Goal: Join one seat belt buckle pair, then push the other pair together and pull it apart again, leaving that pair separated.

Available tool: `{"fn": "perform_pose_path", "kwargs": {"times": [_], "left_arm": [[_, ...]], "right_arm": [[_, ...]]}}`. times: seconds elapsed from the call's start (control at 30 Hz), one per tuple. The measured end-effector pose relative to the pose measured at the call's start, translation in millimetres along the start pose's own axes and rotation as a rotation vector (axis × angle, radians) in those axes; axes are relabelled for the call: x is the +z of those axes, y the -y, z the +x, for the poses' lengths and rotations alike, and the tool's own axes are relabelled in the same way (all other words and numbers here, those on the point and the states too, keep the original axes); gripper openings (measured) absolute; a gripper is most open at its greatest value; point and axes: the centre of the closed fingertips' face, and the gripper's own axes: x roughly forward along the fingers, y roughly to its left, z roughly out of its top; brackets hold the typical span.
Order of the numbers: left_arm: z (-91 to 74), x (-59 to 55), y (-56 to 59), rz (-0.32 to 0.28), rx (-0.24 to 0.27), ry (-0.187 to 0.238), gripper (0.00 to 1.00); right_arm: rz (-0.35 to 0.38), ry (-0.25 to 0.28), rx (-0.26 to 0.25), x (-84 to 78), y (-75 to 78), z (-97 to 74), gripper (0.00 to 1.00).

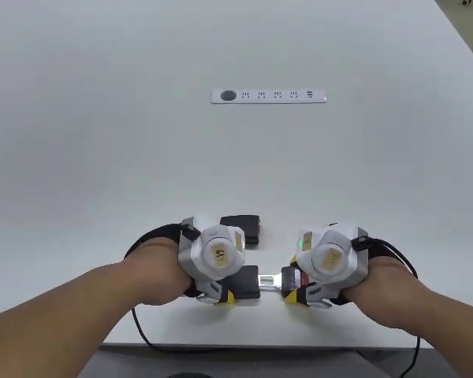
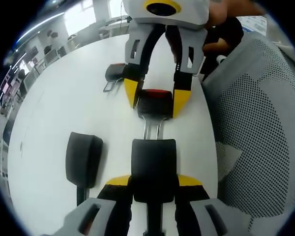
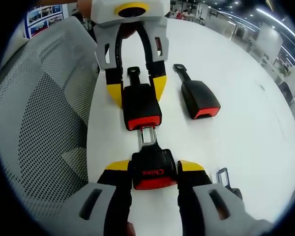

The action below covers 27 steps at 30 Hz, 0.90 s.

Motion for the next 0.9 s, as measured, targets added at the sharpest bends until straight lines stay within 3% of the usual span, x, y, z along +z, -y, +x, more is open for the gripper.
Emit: {"fn": "perform_pose_path", "kwargs": {"times": [0.4, 0.9], "left_arm": [[1.6, -1.2, -1.2, 0.012, -0.007, -0.01, 0.34], [3.1, -1.7, -1.3, 0.036, -0.021, -0.005, 0.34]], "right_arm": [[-0.042, 0.006, 0.0, 5.9, -4.4, 1.9, 0.35], [-0.002, 0.048, 0.005, 8.6, -5.8, 6.9, 0.34]]}}
